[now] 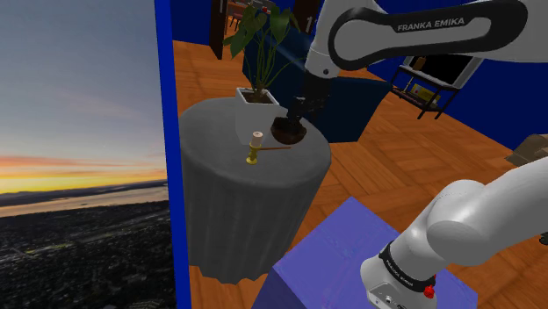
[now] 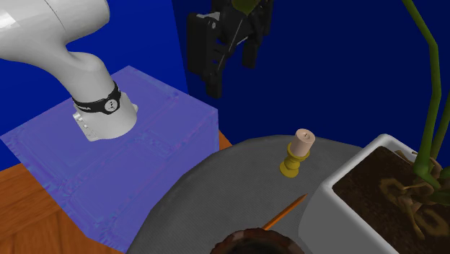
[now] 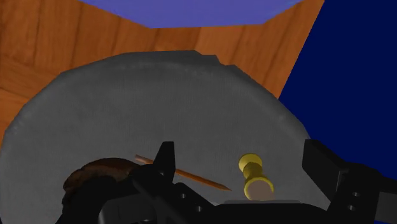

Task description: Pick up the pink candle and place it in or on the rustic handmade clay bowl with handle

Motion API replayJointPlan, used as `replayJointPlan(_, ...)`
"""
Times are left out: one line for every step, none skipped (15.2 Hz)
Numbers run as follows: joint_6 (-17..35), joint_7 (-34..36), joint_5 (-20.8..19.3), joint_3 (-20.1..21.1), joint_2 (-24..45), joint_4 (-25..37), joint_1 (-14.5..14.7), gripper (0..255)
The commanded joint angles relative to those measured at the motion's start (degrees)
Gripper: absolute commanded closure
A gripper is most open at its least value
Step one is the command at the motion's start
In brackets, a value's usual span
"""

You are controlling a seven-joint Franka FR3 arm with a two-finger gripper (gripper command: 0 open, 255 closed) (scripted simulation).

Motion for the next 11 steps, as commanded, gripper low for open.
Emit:
replayJointPlan(3.2,2.1,0.1,1.0,4.0,0.9,0.1,0)
replayJointPlan(4.5,3.0,0.0,1.4,6.1,1.8,0.1,0)
replayJointPlan(5.7,4.0,-0.1,1.7,8.2,2.7,0.1,0)
replayJointPlan(6.8,4.9,-0.3,2.1,10.4,3.7,0.1,0)
replayJointPlan(7.9,5.9,-0.6,2.4,12.6,4.8,0.1,0)
replayJointPlan(9.0,6.8,-0.8,2.7,14.7,6.0,0.1,0)
replayJointPlan(9.9,7.8,-1.2,2.9,16.9,7.3,0.2,0)
replayJointPlan(10.8,8.7,-1.5,3.1,19.1,8.6,0.3,0)
replayJointPlan(11.6,9.7,-1.9,3.3,21.4,10.0,0.4,0)
replayJointPlan(12.4,10.6,-2.3,3.4,23.6,11.5,0.5,0)
replayJointPlan(12.5,10.7,-2.3,3.4,23.8,11.6,0.6,0)
